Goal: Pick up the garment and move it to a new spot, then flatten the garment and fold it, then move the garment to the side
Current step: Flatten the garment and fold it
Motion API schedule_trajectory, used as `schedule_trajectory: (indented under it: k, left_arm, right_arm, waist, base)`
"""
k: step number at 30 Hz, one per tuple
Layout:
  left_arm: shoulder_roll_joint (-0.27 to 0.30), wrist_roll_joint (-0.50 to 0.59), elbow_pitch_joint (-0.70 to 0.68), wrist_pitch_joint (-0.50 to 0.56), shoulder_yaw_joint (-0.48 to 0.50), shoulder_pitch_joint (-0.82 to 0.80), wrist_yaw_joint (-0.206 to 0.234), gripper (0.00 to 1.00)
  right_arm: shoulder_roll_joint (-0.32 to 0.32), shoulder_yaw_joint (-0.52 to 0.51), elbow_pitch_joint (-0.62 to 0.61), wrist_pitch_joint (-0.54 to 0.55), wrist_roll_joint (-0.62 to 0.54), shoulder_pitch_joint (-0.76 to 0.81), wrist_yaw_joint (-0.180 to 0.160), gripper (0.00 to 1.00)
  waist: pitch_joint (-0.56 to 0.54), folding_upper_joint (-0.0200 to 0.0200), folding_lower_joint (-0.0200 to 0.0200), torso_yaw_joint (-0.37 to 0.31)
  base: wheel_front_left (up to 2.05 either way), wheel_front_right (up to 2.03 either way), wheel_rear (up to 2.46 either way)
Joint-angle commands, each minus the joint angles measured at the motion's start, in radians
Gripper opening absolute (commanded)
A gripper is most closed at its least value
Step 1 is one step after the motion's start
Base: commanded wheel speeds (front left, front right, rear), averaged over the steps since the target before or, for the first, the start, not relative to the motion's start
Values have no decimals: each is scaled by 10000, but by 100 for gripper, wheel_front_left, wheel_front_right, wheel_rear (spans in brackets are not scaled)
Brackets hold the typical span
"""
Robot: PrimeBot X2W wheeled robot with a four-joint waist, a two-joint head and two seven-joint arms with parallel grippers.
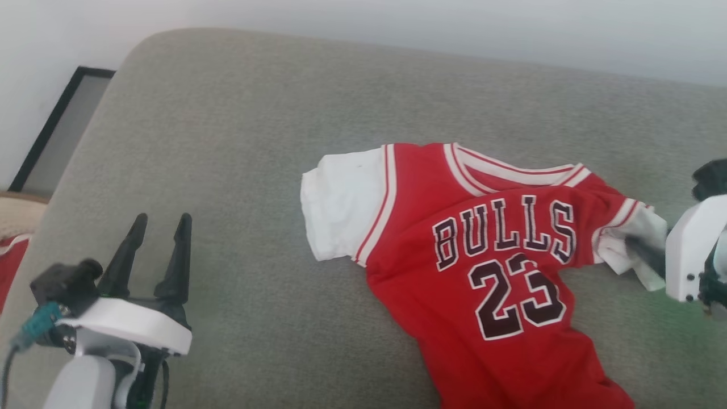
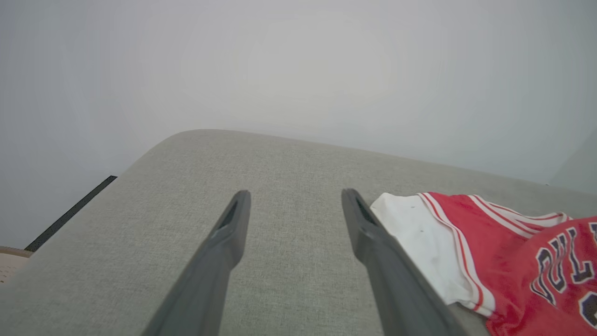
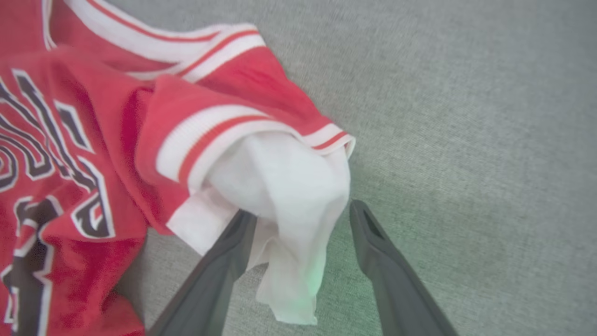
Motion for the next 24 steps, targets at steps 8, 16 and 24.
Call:
schedule_trajectory:
  k: [8,16,24]
  left_arm:
    - [920,-1104,-519,1935,-367,-780,-14,100]
    - [1603,-1764,-757,3877,-493,-1611,61,100]
    - [2086,-2275,-488,6077,-716,-2694,362,100]
  right_arm:
    - [605,-724,-1145,-1152,-242,259,-10,100]
    - [1643,-1394,-2280,-2544,-1076,575,-9,100]
    - [2859,-2111,-2985,-4011,-1963,988,-9,100]
  waist:
    - [-324,-1,0,-871]
    - [-401,-1,0,-1803]
    - [-150,-1,0,-2856]
  base:
    - [0,0,0]
    - [0,0,0]
    - [0,0,0]
